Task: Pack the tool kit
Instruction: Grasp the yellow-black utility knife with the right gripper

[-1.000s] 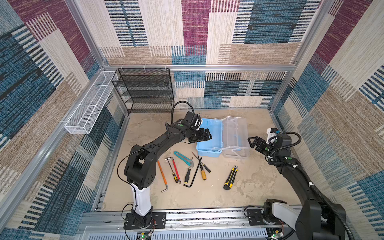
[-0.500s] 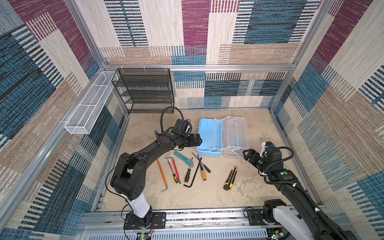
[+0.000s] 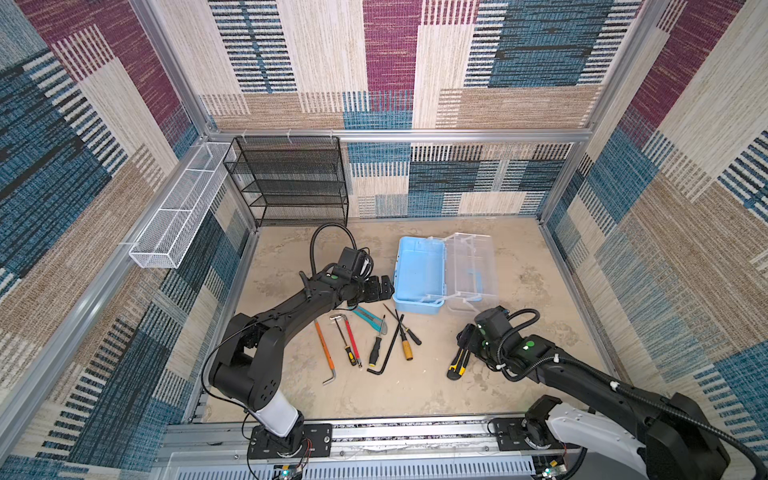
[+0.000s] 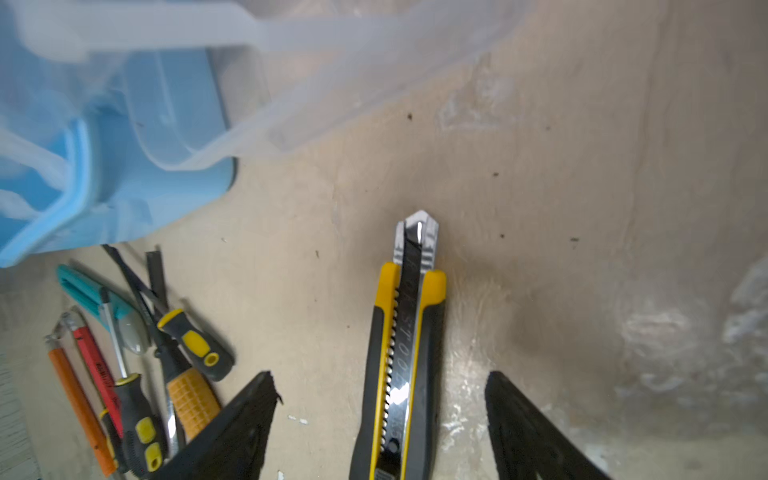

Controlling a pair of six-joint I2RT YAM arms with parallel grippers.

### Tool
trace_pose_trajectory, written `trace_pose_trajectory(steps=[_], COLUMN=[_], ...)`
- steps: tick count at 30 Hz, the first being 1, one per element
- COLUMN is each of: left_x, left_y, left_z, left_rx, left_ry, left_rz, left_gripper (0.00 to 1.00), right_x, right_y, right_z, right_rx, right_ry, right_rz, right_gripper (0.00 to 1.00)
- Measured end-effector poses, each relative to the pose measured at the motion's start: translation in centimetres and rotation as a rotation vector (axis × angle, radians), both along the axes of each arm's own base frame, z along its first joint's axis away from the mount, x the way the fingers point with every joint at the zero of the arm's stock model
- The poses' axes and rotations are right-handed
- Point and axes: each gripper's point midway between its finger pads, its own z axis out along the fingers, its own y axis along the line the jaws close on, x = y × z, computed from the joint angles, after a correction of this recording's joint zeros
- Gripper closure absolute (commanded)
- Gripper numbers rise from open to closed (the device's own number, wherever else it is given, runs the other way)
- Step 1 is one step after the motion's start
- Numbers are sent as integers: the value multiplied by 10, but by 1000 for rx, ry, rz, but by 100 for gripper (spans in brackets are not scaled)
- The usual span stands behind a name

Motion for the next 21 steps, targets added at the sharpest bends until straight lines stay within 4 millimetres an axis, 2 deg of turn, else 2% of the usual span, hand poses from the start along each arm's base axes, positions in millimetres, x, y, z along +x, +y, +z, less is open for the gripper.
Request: trace_pose_trajectory(steps=[4, 6, 9, 15, 21], left_x=[-2, -3, -4, -2, -2], left_y=[4, 5, 8, 16, 21], left_z=[-2, -2, 0, 1, 9], left_rx=[2, 2, 1, 7, -13], left_ry=[4, 4, 1, -6, -19], left_rz=[6, 8, 12, 35, 46], left_gripper=[0, 0, 0, 0, 0], right_x=[-7, -12, -12, -8, -5], right_y=[14, 16, 16, 15, 10], right_z=[-11, -17, -21, -26, -34], right_rx=[-41, -63, -84, -182, -302], right_ry=[59, 90, 97, 135, 170], right_rz=[31, 42, 43, 85, 155], right_gripper=[23, 28, 35, 35, 45])
